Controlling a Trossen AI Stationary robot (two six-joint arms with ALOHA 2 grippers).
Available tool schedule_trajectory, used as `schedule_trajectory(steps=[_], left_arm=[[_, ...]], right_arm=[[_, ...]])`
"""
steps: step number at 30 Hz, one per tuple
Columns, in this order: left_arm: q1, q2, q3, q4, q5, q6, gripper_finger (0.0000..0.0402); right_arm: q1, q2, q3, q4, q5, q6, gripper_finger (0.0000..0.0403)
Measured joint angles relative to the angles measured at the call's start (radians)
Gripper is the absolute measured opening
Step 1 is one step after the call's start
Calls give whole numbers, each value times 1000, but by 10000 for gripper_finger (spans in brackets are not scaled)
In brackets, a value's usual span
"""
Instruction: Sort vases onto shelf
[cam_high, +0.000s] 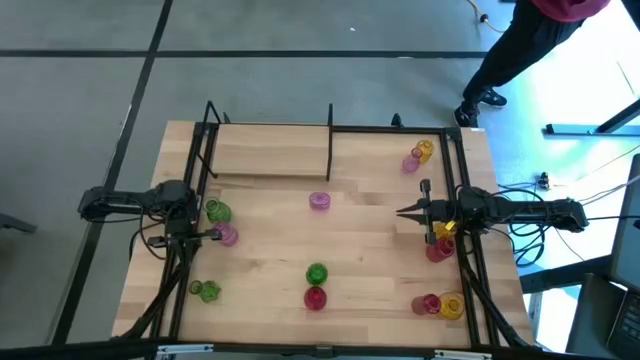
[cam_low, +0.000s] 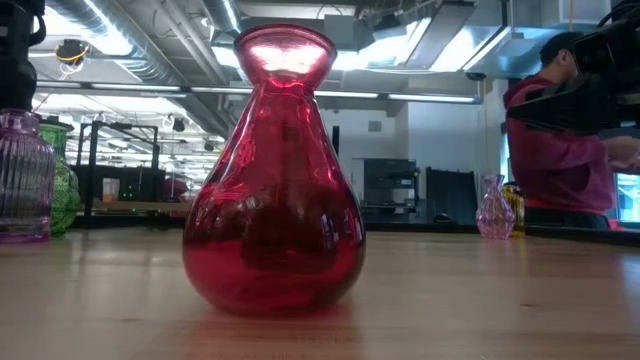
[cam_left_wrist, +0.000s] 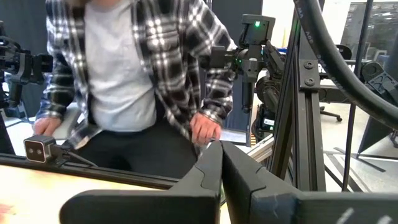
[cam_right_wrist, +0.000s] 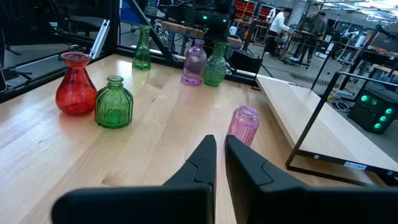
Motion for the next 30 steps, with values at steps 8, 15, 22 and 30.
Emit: schedule_trajectory(steps=[8, 15, 22, 30], left_arm=[[0, 0, 0, 0, 0, 0, 0], [0, 0, 0, 0, 0, 0, 0], [0, 0, 0, 0, 0, 0, 0], [2, 0, 1, 1, -48, 85, 0]], right_arm=[[0, 0, 0, 0, 0, 0, 21], [0, 0, 0, 0, 0, 0, 21], [0, 0, 0, 0, 0, 0, 21], [0, 0, 0, 0, 0, 0, 21]])
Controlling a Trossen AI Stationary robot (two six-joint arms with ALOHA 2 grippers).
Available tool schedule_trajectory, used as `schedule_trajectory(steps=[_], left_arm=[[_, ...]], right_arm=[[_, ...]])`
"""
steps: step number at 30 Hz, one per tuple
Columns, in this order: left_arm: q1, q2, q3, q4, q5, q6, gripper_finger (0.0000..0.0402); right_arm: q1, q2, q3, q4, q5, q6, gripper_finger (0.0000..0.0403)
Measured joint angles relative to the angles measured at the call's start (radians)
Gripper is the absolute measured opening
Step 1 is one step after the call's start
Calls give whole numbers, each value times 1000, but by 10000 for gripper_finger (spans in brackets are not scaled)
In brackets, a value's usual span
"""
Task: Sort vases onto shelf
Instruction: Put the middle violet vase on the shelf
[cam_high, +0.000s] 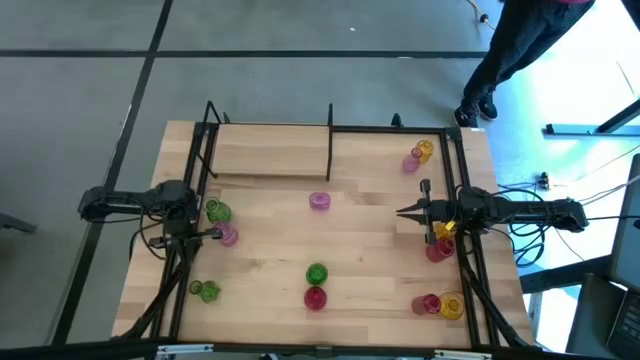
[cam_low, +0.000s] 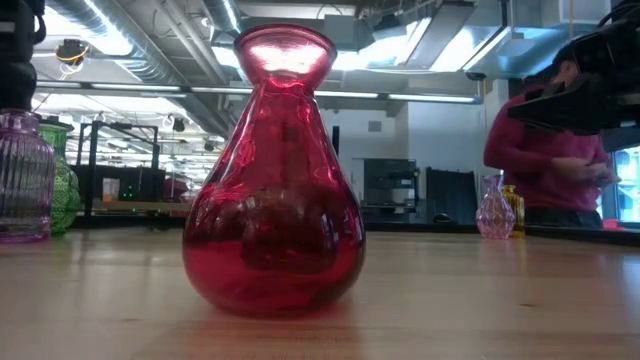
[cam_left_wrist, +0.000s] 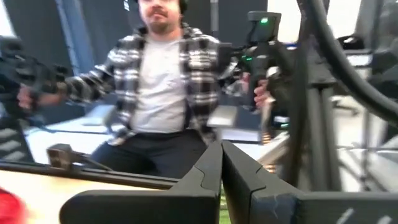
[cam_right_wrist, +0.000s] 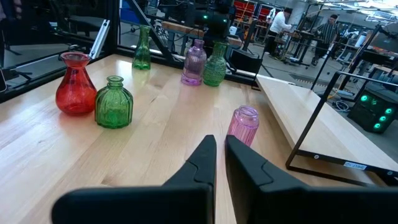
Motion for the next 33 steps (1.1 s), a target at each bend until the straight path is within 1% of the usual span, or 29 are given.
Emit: schedule_trajectory(steps=[5, 7, 10, 11, 12, 13, 14, 16, 18, 19, 21, 22, 24, 28, 30, 33], left_arm=[[0, 0, 0, 3, -136, 240, 0], [0, 0, 0, 24, -181, 306, 0], [0, 0, 1, 83, -230, 363, 0], [0, 0, 1, 108, -260, 372, 0], [0, 0, 1, 134, -318, 363, 0], [0, 0, 1, 157, -404, 321, 0], [0, 0, 2, 172, -511, 263, 0], [0, 0, 2, 181, -776, 135, 0], [0, 0, 2, 180, -1058, 9, 0], [0, 0, 2, 179, -1174, -49, 0], [0, 0, 2, 179, -1360, -133, 0], [0, 0, 2, 179, -1419, -160, 0], [0, 0, 2, 179, -1493, -189, 0], [0, 0, 2, 184, -1567, -185, 0], [0, 0, 2, 198, -1589, -186, 0], [0, 0, 2, 210, -1590, -180, 0]], right_arm=[[0, 0, 0, 12, -1, -32, 21], [0, 0, 0, 45, -1, -21, 21], [0, 0, 0, 104, 0, 88, 21], [0, 0, 0, 128, 4, 132, 21], [0, 0, 0, 153, 13, 177, 21], [0, 0, 0, 173, 26, 220, 21], [0, 0, 0, 190, 42, 257, 21], [0, 0, 0, 221, 77, 305, 21], [0, 0, 0, 248, 97, 312, 21], [0, 0, 0, 254, 101, 312, 21], [0, 0, 0, 268, 102, 312, 21], [0, 0, 0, 277, 102, 312, 21], [0, 0, 0, 282, 102, 322, 21], [0, 0, 0, 279, 114, 361, 21], [0, 0, 0, 276, 149, 366, 21], [0, 0, 0, 277, 204, 368, 21]])
